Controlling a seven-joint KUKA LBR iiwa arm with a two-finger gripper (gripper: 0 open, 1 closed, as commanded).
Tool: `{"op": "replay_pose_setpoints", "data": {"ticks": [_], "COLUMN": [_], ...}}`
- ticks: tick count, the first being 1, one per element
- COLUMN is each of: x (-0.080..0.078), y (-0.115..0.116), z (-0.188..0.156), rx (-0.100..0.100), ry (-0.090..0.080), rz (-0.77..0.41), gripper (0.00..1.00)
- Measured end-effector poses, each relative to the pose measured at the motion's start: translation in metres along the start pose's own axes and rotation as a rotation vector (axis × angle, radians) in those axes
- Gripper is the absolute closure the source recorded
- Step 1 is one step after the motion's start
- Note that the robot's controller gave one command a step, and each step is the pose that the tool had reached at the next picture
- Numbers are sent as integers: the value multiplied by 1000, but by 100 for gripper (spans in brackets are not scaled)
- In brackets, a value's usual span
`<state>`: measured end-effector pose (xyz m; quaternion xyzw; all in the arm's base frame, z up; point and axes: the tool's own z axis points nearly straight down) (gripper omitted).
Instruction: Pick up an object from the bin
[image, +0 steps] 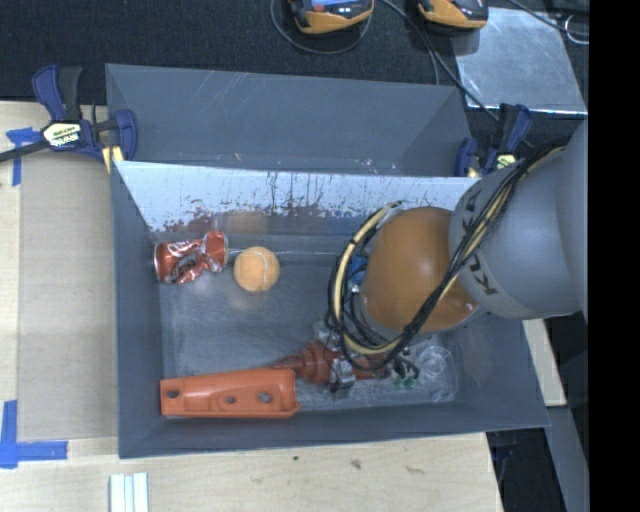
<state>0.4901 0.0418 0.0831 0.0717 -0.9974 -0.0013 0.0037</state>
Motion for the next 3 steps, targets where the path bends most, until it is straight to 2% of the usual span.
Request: {"op": "replay_pose_setpoints", "data": {"ticks": [1, 3], "x": [0, -1], "y": [0, 0], "z": [-28, -62], "rx": [0, 1], "ry": [-3, -6], "rz": [0, 1], "gripper": [100, 100]}}
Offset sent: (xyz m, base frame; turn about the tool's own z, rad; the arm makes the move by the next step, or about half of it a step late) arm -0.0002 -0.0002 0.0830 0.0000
